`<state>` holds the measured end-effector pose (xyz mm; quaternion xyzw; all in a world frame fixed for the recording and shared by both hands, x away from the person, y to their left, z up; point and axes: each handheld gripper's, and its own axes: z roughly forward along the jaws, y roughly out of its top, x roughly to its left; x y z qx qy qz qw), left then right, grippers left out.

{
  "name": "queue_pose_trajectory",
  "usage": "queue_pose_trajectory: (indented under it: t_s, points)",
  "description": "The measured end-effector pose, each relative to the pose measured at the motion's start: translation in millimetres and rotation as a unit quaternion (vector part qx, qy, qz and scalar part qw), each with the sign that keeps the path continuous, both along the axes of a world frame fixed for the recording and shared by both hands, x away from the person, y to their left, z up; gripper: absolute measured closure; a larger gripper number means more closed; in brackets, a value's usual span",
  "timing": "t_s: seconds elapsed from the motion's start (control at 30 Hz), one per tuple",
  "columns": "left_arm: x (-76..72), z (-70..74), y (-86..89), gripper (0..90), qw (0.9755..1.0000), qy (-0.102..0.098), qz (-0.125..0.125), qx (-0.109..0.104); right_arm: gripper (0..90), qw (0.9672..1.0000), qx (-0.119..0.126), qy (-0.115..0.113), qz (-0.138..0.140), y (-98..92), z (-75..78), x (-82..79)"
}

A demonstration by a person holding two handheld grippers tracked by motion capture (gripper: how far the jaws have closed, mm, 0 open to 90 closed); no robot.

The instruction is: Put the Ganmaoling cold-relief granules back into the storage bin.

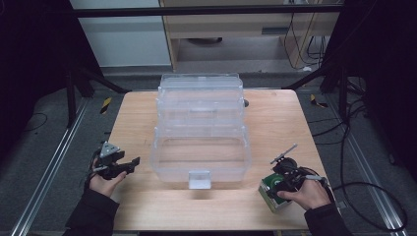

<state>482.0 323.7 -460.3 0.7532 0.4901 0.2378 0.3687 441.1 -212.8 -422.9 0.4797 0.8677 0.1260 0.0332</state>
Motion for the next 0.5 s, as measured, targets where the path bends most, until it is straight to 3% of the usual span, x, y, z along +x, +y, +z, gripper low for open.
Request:
queue_pose_trajectory:
  t_s: [0.5]
  points:
    - [0.2,-0.3,0.1,29.8,1.0000,0.002,-0.002,0.002,16.7,0.9994,-0.024,0.022,0.007,4.8,2.3,0.9]
